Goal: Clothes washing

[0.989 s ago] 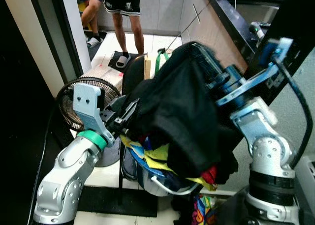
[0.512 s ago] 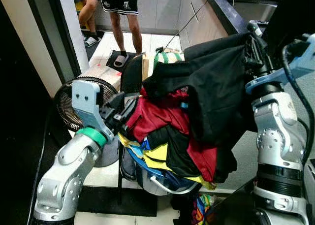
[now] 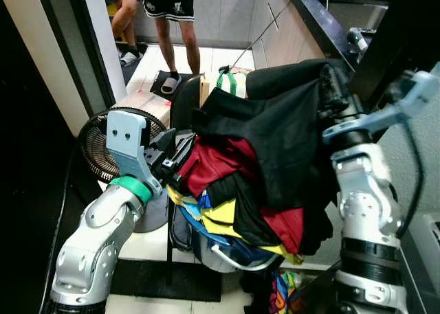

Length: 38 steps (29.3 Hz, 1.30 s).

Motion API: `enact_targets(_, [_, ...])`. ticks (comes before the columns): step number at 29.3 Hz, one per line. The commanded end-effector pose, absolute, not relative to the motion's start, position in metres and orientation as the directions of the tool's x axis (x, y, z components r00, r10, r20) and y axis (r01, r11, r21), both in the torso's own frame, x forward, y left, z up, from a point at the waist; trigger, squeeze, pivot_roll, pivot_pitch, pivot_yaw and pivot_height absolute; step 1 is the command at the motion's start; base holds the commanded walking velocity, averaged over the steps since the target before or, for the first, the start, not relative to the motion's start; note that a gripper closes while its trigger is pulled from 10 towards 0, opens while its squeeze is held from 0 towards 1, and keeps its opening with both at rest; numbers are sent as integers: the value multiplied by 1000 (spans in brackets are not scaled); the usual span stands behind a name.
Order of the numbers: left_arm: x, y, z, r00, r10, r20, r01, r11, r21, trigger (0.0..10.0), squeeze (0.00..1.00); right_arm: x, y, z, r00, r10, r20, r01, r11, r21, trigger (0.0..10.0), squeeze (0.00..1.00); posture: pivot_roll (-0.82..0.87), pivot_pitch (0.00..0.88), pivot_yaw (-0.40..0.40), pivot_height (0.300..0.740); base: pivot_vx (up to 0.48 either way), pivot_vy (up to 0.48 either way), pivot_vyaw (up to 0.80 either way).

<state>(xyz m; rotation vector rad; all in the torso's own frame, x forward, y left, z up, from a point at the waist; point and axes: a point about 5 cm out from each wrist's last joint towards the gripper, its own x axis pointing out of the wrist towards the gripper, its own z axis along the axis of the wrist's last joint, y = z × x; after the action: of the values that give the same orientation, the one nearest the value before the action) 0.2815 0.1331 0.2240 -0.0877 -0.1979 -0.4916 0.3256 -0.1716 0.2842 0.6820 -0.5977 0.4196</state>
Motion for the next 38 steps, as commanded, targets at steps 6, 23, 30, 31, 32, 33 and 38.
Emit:
enact_targets(6, [279, 127, 221, 846, -495, 196, 508, 861, -15, 10000, 0, 304, -124, 305, 614, 360, 702, -696, 666, 267, 0, 0, 106, 13, 47, 740, 0, 0, 0])
enact_targets(23, [280, 126, 222, 837, -511, 195, 522, 853, -5, 10000, 0, 280, -139, 418, 259, 220, 941, -814, 573, 90, 0, 0, 110, 15, 56, 740, 0, 0, 0])
enact_targets(30, [279, 128, 221, 845, -498, 194, 508, 861, -5, 10000, 0, 294, -134, 389, 394, 249, 885, -758, 633, 159, 4235, 0, 125, 15, 46, 740, 0, 0, 0])
enact_targets(31, [279, 128, 221, 845, -498, 194, 508, 861, -5, 10000, 0, 294, -134, 389, 394, 249, 885, -758, 633, 159, 4235, 0, 125, 15, 46, 740, 0, 0, 0])
enact_targets(32, [279, 129, 221, 846, -497, 193, 507, 862, -4, 10000, 0, 297, -133, 384, 417, 260, 871, -746, 646, 164, 4980, 0, 125, 15, 46, 740, 0, 0, 0])
enact_targets(33, [279, 129, 221, 846, -497, 192, 507, 862, -4, 10000, 0, 301, -131, 376, 444, 276, 853, -730, 663, 166, 10000, 0, 125, 15, 46, 740, 0, 0, 0])
enact_targets(38, [279, 129, 221, 845, -499, 192, 508, 861, -1, 10000, 0, 307, -128, 364, 485, 301, 821, -709, 686, 167, 10000, 0, 125, 15, 49, 740, 0, 0, 0])
